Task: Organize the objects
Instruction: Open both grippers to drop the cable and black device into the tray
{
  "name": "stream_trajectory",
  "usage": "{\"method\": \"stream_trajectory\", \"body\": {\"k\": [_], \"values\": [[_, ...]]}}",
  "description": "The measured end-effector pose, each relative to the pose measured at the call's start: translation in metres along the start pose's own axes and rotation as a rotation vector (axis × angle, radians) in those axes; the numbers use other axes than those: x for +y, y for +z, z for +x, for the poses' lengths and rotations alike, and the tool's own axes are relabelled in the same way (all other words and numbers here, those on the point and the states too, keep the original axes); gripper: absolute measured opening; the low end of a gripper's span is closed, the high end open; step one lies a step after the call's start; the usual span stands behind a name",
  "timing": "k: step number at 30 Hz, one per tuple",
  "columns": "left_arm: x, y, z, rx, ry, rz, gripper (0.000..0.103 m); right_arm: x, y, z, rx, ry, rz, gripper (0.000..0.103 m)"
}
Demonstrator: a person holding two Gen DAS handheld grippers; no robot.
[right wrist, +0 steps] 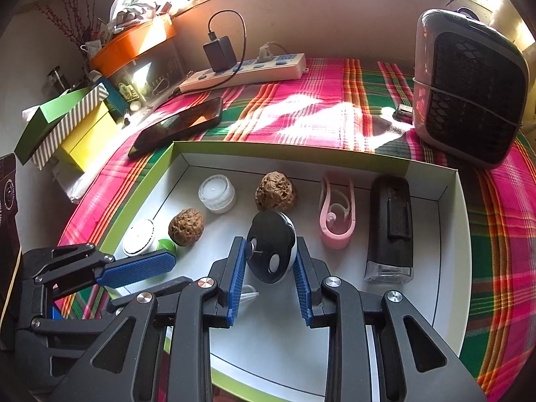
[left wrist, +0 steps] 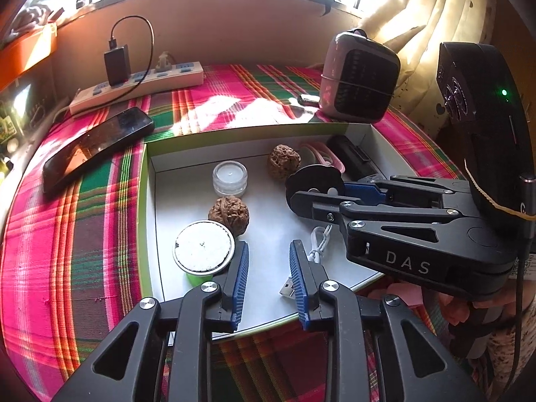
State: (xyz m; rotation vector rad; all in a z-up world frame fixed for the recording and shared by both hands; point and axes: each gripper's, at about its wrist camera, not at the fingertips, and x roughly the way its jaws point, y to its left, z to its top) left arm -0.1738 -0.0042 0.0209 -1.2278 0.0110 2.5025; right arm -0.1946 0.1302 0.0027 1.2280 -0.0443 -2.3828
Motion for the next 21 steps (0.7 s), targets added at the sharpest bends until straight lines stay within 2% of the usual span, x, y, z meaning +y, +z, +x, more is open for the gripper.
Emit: {"method": "stream_trajectory", "body": {"k": [3, 7, 12, 21], "values": [[0.0, 0.0, -0.001, -0.001, 0.004, 0.003, 0.025, 0.002, -0.001, -0.001, 0.0, -0.01, -0.01, 0.029], [0.0, -0.001, -0.002, -0.004, 0.012, 0.008, 0.03, 0.003, -0.002, -0.003, -0.007, -0.021, -0.014, 0.04], [-0.002, -0.004, -0.005, -0.007, 0.014, 0.013, 0.031, 0.003, -0.004, -0.01, -0.025, -0.025, -0.002, 0.044], [-0.008, -0.007, -0.014, -0.017, 0.014, 0.018, 0.034, 0.0, -0.013, -0.032, -0.069, -0.025, 0.024, 0.044]]}}
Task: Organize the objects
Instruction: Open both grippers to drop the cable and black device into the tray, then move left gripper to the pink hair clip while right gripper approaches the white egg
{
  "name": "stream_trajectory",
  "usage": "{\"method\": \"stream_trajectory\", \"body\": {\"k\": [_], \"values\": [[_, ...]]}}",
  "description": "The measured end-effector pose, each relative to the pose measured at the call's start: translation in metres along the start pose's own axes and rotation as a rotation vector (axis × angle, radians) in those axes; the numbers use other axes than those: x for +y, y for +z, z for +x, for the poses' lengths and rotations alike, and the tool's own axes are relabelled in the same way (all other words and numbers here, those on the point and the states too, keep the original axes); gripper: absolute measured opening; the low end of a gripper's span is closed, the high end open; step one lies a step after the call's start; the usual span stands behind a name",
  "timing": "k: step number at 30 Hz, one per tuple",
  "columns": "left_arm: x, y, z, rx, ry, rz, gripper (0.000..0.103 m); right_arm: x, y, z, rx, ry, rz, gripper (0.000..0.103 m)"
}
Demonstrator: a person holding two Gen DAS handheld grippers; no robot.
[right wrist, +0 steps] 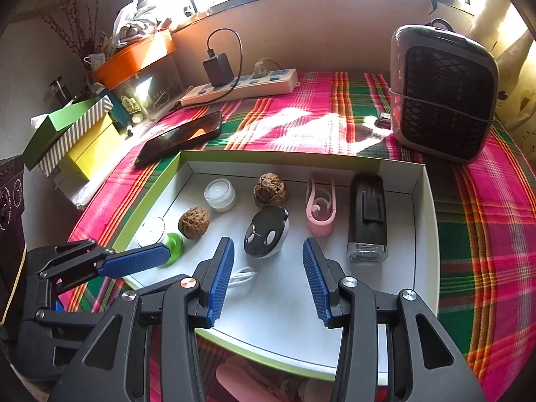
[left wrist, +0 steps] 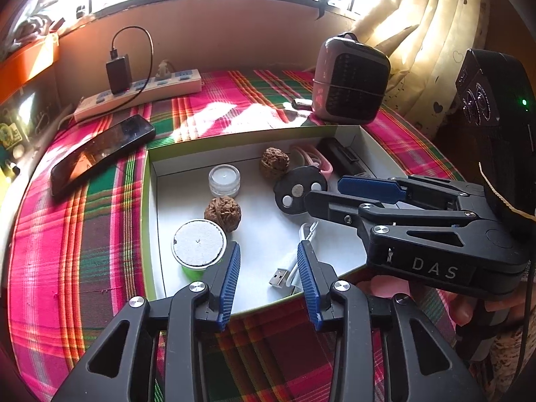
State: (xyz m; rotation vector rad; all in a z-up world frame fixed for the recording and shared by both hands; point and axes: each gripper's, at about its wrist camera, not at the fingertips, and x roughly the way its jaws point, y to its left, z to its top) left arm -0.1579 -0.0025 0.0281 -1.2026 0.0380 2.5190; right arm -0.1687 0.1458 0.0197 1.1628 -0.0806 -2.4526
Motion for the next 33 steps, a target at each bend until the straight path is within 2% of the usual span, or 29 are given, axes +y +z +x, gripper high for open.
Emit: {"method": "stream_trajectory", "body": {"k": [6, 13, 23, 27, 33], "values": [[-0.003, -0.003, -0.01, -0.016, -0.004, 0.001, 0.036, -0.003, -0.009, -0.025, -0.046, -0.009, 0.012, 0.044], [-0.01, -0.007, -0.024, -0.042, -0.012, 0.0, 0.039, -0.01, -0.021, -0.049, -0.087, -0.062, 0.009, 0.044], [-0.021, -0.017, -0.037, -0.056, -0.051, 0.004, 0.039, -0.021, -0.044, -0.069, -0.11, -0.127, 0.044, 0.044], [-0.025, -0.022, -0.038, -0.047, -0.069, 0.001, 0.039, -0.022, -0.056, -0.075, -0.108, -0.155, 0.041, 0.044], [-0.035, -0.032, -0.029, -0.007, -0.107, 0.011, 0.039, -0.017, -0.069, -0.069, -0.064, -0.151, 0.014, 0.044]]}}
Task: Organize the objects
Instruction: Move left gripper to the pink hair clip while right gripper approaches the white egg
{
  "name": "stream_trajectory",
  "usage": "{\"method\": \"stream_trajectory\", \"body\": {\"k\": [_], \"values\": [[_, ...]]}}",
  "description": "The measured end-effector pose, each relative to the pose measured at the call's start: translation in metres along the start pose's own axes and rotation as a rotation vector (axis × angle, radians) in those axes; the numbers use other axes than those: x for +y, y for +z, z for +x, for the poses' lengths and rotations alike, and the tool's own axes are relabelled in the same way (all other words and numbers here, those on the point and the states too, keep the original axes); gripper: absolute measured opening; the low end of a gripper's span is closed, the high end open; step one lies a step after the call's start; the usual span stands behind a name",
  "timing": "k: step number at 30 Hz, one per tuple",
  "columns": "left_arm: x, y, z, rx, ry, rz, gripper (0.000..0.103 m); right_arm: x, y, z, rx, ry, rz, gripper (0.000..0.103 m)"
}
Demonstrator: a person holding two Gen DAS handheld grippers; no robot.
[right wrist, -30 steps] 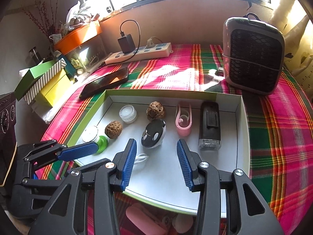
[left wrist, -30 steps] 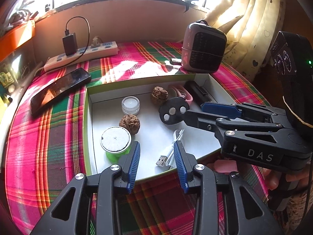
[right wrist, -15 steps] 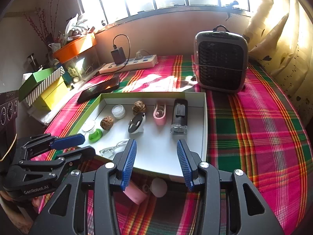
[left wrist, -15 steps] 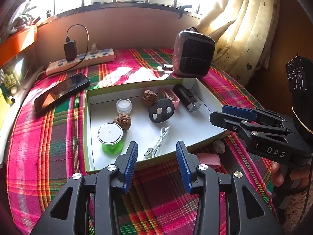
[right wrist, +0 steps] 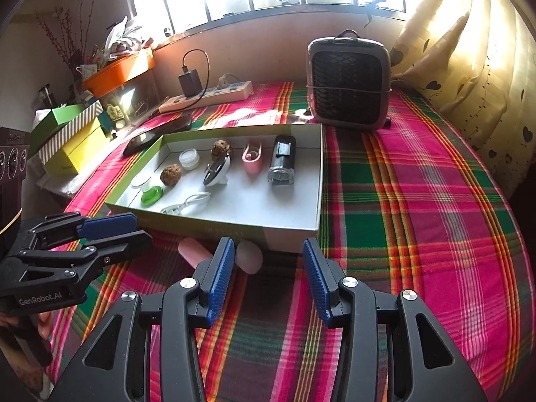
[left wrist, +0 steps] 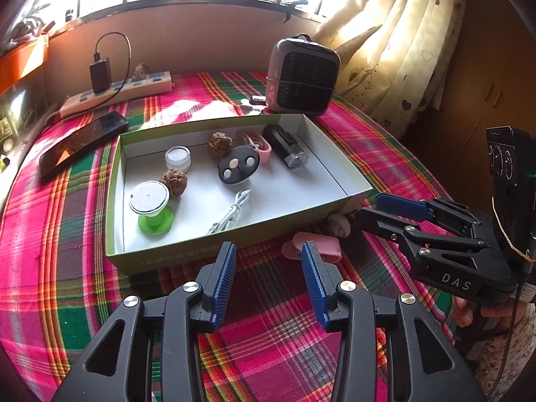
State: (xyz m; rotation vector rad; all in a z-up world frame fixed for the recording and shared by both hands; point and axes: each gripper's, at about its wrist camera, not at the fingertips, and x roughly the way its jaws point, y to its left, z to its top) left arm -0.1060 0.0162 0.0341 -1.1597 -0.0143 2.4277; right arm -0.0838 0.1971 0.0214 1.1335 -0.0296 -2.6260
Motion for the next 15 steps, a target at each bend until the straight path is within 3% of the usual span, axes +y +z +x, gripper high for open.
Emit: {"method": "stream_trajectory", "body": {"k": [11, 15], "values": [[0.005, -0.01, 0.007, 0.037, -0.016, -0.03, 0.039, 0.001, 0.0, 0.018, 0.046, 0.051, 0.024, 0.044], [0.008, -0.011, 0.008, 0.043, -0.022, -0.041, 0.039, 0.002, 0.002, 0.019, 0.049, 0.086, 0.042, 0.037]]}}
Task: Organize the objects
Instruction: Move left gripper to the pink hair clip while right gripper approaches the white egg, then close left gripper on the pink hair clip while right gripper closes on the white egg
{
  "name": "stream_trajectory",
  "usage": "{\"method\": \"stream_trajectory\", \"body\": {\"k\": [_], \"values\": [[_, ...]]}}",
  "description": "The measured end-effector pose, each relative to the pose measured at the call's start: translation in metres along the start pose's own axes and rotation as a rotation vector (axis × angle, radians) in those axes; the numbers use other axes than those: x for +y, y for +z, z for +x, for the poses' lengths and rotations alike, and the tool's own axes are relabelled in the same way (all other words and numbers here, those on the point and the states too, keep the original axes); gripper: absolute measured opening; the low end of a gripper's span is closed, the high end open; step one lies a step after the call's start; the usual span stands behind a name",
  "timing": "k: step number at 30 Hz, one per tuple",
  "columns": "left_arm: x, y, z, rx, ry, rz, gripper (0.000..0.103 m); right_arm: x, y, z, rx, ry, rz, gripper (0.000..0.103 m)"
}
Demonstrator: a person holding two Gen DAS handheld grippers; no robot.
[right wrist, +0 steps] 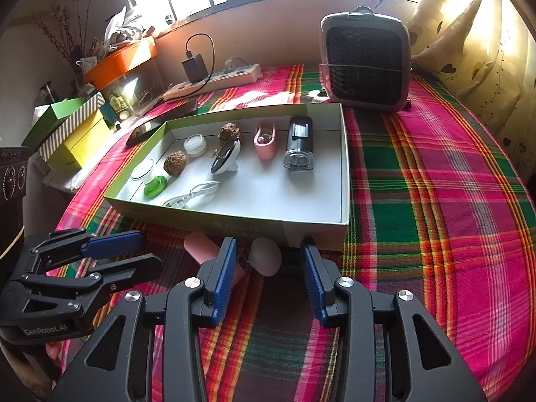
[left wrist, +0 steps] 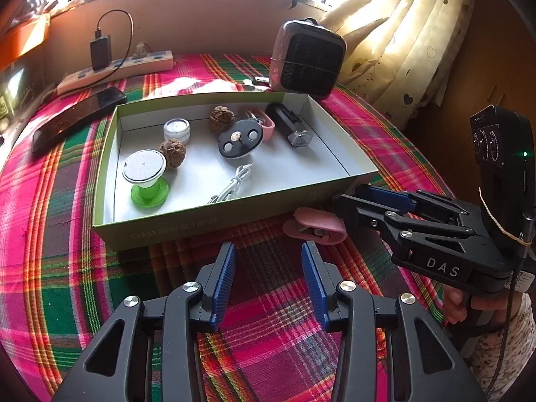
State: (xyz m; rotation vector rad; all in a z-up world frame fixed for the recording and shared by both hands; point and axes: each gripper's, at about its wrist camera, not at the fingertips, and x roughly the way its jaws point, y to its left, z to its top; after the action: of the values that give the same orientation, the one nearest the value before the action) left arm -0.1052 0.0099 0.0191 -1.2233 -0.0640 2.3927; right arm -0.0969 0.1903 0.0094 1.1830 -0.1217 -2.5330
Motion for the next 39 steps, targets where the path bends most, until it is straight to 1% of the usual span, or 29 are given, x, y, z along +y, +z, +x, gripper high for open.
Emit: {"method": "stream_trajectory", "body": {"k": [1, 3, 6, 9, 11, 14, 16, 20, 24, 25, 28, 30, 32, 36, 37, 38, 39], "values": [[0.001, 0.0, 0.0, 0.0, -0.001, -0.001, 0.039, 0.0, 0.0, 0.0, 0.0, 0.005, 0.005, 0.034], [0.001, 0.0, 0.0, 0.001, -0.004, -0.004, 0.039, -0.002, 0.001, 0.001, 0.007, 0.019, 0.023, 0.034], [0.003, -0.001, 0.0, 0.002, -0.006, -0.008, 0.039, -0.009, 0.001, 0.003, 0.028, 0.085, 0.089, 0.031], [0.004, -0.001, 0.0, 0.004, -0.006, -0.01, 0.039, -0.011, 0.001, 0.001, 0.031, 0.093, 0.111, 0.027], [0.004, -0.002, -0.001, 0.003, -0.009, -0.01, 0.039, -0.012, 0.0, 0.001, 0.037, 0.104, 0.123, 0.022], [0.004, -0.002, -0.002, 0.001, -0.017, -0.01, 0.039, -0.013, -0.003, 0.001, 0.052, 0.145, 0.156, 0.021], [0.005, -0.003, -0.003, 0.002, -0.021, -0.011, 0.039, -0.011, -0.006, 0.0, 0.059, 0.156, 0.167, 0.021], [0.007, -0.004, -0.006, -0.001, -0.02, -0.02, 0.039, -0.002, -0.011, -0.002, 0.067, 0.159, 0.165, 0.02], [0.008, -0.004, -0.007, -0.001, -0.029, -0.033, 0.042, 0.005, -0.014, -0.007, 0.065, 0.122, 0.139, 0.017], [0.008, -0.004, -0.007, 0.0, -0.032, -0.032, 0.043, 0.007, -0.015, -0.008, 0.067, 0.098, 0.123, 0.017], [0.005, -0.003, -0.006, 0.004, -0.031, -0.028, 0.043, 0.015, -0.018, -0.009, 0.065, 0.025, 0.054, 0.017], [0.004, -0.003, -0.005, 0.008, -0.035, -0.027, 0.043, 0.019, -0.019, -0.008, 0.067, 0.006, 0.003, 0.017], [0.002, -0.003, -0.004, 0.013, -0.042, -0.025, 0.043, 0.019, -0.018, -0.008, 0.052, -0.006, -0.019, 0.017], [0.0, -0.003, -0.003, 0.018, -0.059, -0.036, 0.043, 0.002, -0.011, -0.007, 0.032, 0.088, 0.069, 0.02], [-0.001, -0.002, -0.002, 0.018, -0.063, -0.039, 0.043, -0.002, -0.01, -0.005, 0.037, 0.108, 0.086, 0.023], [-0.002, -0.001, -0.002, 0.02, -0.066, -0.04, 0.043, -0.004, -0.009, -0.003, 0.045, 0.116, 0.093, 0.028], [-0.003, -0.001, -0.001, 0.021, -0.07, -0.042, 0.043, -0.004, -0.009, -0.002, 0.049, 0.112, 0.092, 0.03]]}}
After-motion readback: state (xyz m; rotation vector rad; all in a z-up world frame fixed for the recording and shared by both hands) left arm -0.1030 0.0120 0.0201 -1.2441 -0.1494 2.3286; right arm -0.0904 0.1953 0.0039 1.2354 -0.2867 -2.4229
